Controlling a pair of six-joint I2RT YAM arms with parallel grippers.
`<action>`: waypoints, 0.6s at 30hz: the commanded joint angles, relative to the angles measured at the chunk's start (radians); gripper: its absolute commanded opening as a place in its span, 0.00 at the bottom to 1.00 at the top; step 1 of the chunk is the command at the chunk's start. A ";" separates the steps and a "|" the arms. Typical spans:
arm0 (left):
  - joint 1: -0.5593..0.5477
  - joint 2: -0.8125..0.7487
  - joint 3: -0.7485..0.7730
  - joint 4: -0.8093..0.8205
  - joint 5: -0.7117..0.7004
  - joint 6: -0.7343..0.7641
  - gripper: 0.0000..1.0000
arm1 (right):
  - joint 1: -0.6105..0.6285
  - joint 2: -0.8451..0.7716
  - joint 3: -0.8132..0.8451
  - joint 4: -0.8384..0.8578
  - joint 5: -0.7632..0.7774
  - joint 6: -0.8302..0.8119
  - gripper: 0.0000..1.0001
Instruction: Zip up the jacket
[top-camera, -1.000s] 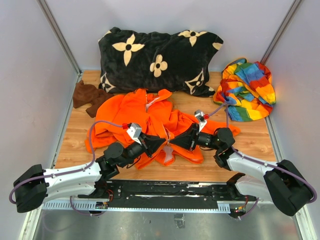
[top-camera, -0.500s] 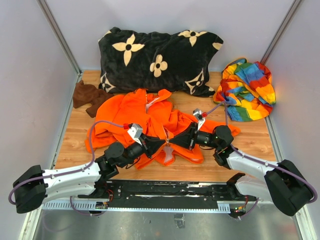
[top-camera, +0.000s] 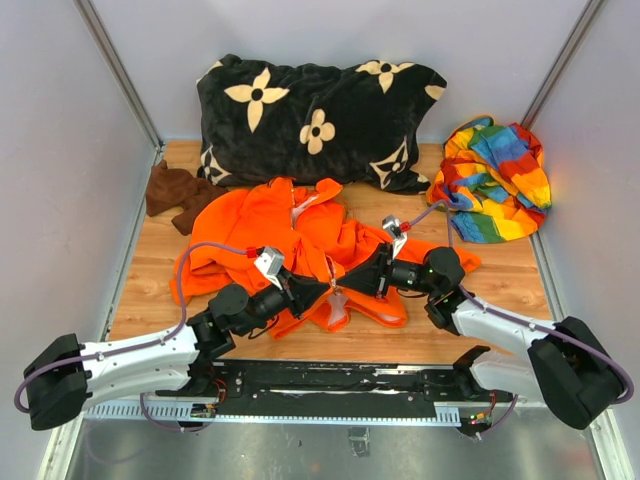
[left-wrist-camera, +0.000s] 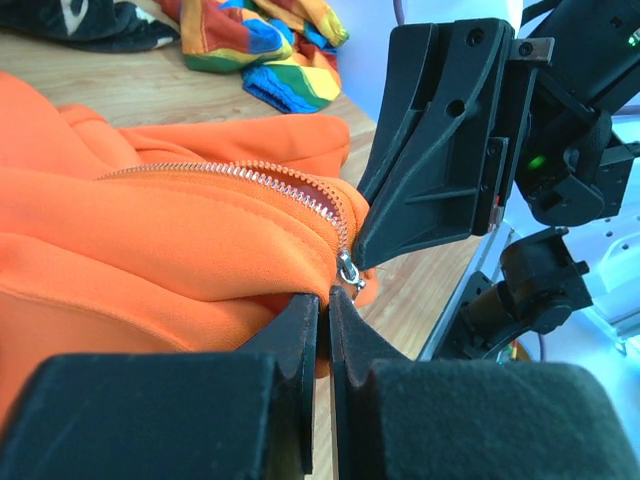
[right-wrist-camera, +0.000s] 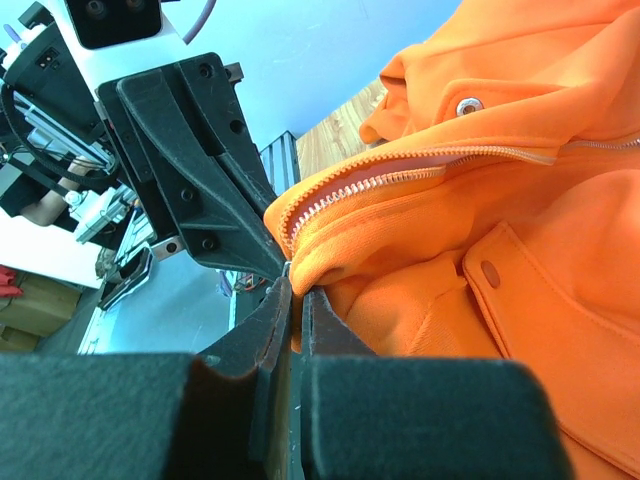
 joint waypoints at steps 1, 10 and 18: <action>-0.007 -0.032 0.012 -0.104 0.004 -0.083 0.04 | -0.019 0.016 0.054 0.086 0.007 -0.006 0.01; -0.002 -0.010 0.042 -0.075 -0.018 -0.282 0.28 | -0.020 0.025 -0.001 0.129 -0.012 0.003 0.01; 0.028 -0.008 0.035 -0.020 0.018 -0.352 0.34 | -0.018 0.022 -0.019 0.144 -0.021 0.009 0.01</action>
